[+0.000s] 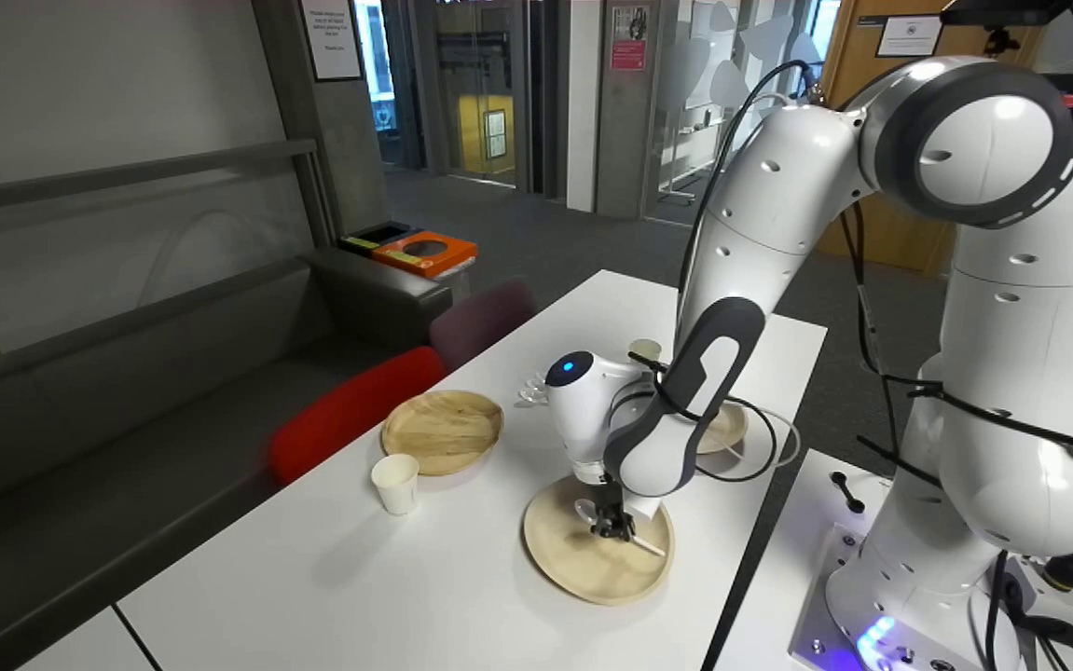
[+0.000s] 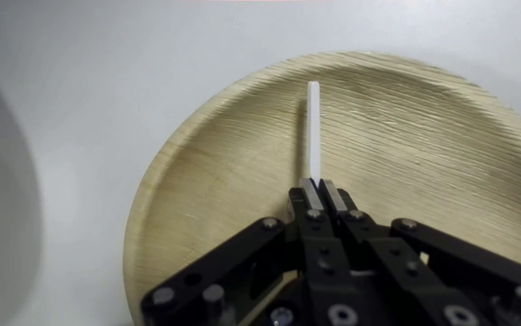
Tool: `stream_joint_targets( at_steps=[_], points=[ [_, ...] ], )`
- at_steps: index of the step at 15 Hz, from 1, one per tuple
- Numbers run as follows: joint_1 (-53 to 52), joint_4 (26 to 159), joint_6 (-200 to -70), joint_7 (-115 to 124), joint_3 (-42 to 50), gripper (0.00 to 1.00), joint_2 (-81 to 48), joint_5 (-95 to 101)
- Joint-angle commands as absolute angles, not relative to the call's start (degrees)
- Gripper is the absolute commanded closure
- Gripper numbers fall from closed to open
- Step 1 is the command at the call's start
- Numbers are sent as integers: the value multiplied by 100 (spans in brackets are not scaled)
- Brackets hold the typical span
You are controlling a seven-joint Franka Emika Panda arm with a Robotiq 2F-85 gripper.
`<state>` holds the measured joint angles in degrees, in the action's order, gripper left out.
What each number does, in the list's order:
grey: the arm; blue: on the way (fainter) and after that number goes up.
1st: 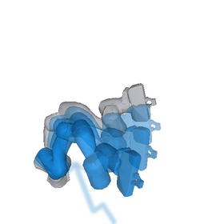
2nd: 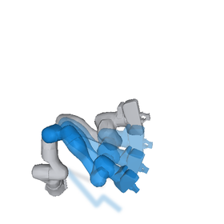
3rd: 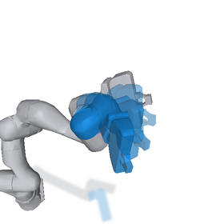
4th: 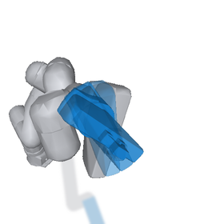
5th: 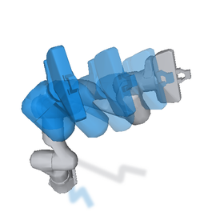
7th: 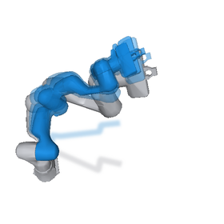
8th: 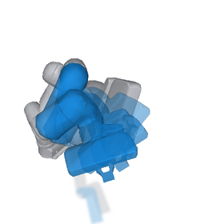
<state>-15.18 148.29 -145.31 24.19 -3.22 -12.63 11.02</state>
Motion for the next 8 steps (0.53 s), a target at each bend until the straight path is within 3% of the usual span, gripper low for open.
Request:
stream_joint_targets(
  at_steps=[1, 8],
  points=[
    [-1498, 14591, -14106, 2295, -399, 99, -1192, 1207],
    [-1476, 14109, -13618, 2175, -503, 99, -1382, 1191]
  ],
)
